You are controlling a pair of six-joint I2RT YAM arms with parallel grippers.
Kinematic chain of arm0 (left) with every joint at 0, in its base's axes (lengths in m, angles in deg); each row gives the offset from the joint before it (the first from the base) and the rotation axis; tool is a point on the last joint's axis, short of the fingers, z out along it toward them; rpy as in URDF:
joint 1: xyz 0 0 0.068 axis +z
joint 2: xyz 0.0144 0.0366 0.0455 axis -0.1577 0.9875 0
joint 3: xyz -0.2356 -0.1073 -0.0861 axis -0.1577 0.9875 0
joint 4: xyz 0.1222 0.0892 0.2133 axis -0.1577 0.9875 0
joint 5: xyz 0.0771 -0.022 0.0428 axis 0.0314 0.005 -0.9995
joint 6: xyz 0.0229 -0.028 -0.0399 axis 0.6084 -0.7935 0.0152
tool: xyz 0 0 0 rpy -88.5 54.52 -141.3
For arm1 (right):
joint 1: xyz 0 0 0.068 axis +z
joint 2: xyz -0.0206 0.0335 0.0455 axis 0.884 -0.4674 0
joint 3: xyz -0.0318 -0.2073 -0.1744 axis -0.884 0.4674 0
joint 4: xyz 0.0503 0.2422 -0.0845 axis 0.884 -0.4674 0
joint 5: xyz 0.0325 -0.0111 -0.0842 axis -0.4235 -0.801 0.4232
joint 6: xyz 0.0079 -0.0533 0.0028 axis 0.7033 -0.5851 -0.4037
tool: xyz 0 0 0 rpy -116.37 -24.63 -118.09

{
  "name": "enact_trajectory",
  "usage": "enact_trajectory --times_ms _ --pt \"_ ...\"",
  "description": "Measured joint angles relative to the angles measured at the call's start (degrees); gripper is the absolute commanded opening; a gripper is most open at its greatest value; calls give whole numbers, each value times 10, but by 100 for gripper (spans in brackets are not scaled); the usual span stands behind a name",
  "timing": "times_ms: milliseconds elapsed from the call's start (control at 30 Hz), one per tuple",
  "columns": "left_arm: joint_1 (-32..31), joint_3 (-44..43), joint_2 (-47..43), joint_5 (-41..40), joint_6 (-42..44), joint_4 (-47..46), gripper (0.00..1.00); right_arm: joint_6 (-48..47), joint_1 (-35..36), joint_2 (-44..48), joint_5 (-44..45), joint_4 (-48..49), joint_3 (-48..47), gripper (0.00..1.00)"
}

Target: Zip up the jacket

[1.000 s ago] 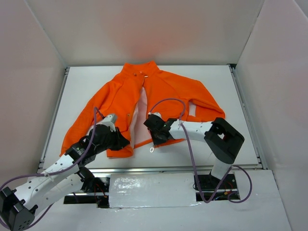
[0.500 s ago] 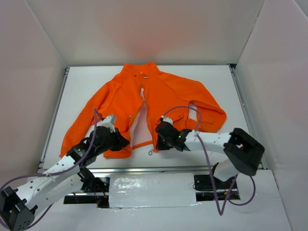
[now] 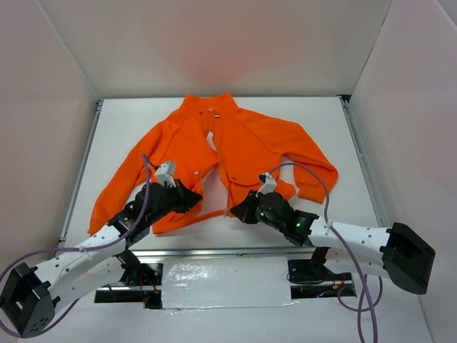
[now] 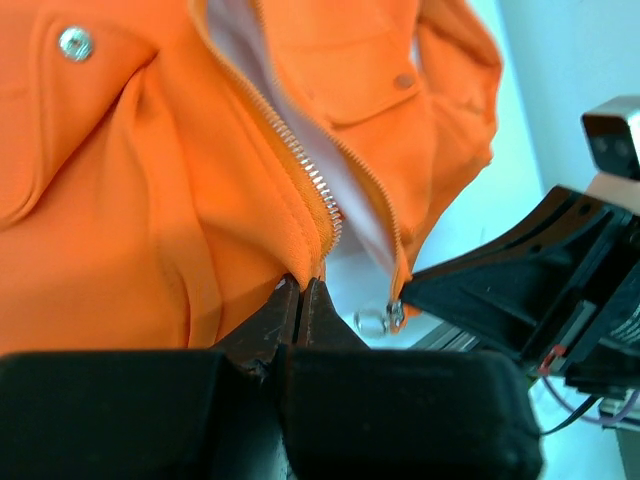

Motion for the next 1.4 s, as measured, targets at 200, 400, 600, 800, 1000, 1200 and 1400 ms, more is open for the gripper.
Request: enact_trajectory --times_ms 200,400,600,800,1000,1200,1400 --pt "-4 1 45 9 -2 -101 0 14 12 9 40 27 0 0" --pt "-37 7 86 3 -3 -161 0 24 38 -8 75 61 0 0" --pt "-63 22 98 -7 -4 -200 0 9 43 -14 80 150 34 0" --pt "-73 23 115 -14 -4 -211 0 -33 43 -12 78 190 48 0" --pt "-77 23 112 -25 -6 -211 0 -70 44 -5 77 199 47 0" --pt "-79 17 59 -117 -47 -109 0 -64 46 -28 172 -8 -97 0" --pt "-79 1 12 -197 -90 -8 0 -170 42 4 137 11 -187 0"
